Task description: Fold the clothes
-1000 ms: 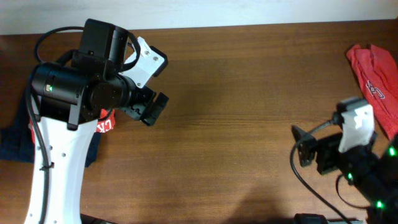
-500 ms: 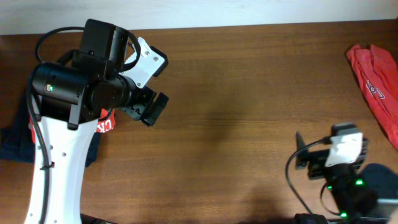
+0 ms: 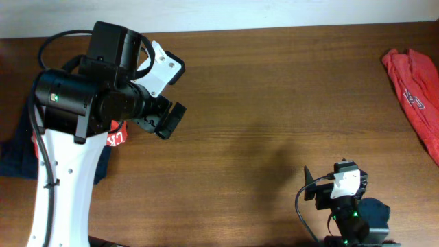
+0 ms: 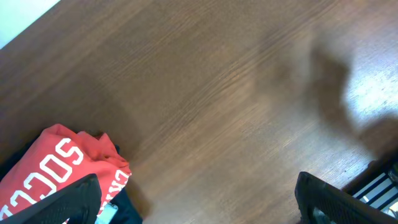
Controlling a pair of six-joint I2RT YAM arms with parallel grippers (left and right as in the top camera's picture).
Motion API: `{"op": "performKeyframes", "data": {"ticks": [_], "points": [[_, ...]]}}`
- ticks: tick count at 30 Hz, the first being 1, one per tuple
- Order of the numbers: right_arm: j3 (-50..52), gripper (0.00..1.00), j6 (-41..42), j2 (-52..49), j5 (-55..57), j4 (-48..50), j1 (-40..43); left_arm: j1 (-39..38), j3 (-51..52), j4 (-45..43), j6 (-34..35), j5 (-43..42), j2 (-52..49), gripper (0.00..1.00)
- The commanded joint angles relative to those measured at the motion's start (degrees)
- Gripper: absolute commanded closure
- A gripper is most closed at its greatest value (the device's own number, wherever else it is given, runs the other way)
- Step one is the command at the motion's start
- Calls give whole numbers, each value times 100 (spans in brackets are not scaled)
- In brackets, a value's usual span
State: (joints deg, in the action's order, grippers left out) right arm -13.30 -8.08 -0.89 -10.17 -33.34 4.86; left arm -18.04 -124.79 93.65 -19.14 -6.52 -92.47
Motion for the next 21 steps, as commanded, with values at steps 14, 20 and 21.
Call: {"op": "performKeyframes", "data": {"ticks": [14, 20, 21], "points": [[463, 1, 107, 70, -13, 125, -46, -17, 13, -4, -68, 37, 131, 1], [463, 1, 107, 70, -13, 125, -46, -17, 15, -4, -68, 37, 131, 1], [463, 1, 107, 70, -13, 125, -46, -17, 15, -4, -68, 37, 131, 1]]}}
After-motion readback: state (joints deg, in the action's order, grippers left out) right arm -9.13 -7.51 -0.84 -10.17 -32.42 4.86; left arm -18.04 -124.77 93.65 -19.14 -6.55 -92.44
